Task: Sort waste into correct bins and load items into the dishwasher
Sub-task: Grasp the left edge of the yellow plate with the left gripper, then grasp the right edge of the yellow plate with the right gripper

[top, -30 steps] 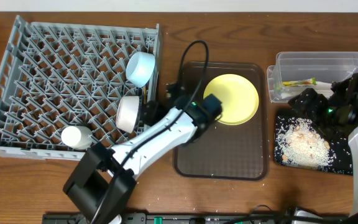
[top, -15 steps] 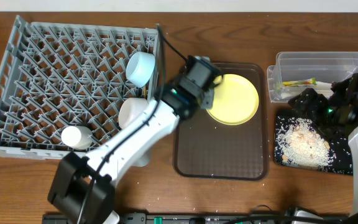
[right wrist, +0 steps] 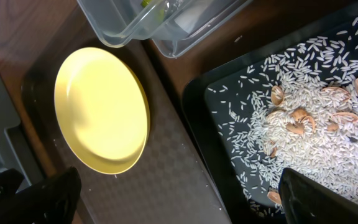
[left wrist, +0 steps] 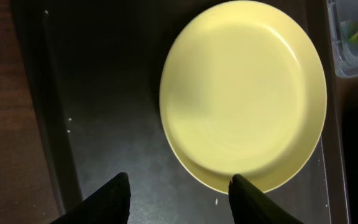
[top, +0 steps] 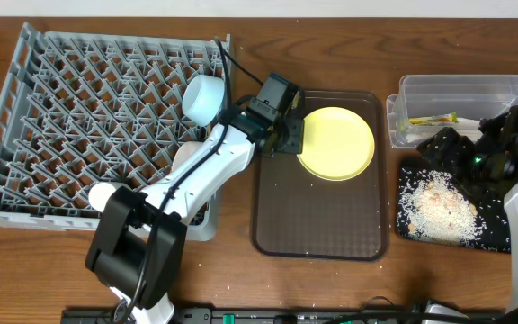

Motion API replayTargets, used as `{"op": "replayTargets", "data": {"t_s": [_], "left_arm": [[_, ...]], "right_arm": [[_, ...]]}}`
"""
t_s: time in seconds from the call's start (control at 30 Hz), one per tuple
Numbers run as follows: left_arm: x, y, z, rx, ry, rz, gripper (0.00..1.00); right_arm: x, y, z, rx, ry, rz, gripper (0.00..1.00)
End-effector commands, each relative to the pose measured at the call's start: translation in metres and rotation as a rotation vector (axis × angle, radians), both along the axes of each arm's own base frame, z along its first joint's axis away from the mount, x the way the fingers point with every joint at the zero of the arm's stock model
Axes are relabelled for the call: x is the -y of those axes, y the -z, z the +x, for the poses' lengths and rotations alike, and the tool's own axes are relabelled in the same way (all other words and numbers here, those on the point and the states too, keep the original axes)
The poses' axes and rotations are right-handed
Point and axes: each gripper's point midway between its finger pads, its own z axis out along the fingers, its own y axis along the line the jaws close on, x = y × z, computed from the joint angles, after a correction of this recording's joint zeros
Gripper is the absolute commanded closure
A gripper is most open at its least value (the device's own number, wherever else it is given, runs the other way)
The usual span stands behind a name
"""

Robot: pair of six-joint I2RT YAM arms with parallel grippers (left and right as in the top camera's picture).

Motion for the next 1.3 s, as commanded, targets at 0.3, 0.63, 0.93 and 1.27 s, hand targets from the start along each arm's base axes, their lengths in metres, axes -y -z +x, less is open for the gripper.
{"op": "replayTargets", "data": {"t_s": [0.3, 0.63, 0.93, 1.27], "left_arm": [[-0.014, -0.048, -0.01, 0.06, 0.021, -0.016, 0.47], [-0.049, -0.088, -0.011, 0.124, -0.053, -0.011, 0.46], [-0.058, -0.078, -0.023, 0.063, -0.053, 0.032, 0.46], [-0.059, -0.077, -0.024, 0.06, -0.05, 0.038, 0.45]], "right_arm": [[-0.049, -0.016, 0.028, 0.114, -0.101, 0.138, 0.07], [-0.112, 0.066, 0.011, -0.176, -0.04, -0.191, 0.38], [-0.147, 0.131, 0.022, -0.257, -0.043, -0.209, 0.73], [-0.148, 0.151, 0.01, -0.34, -0.09, -0.203, 0.77]]}}
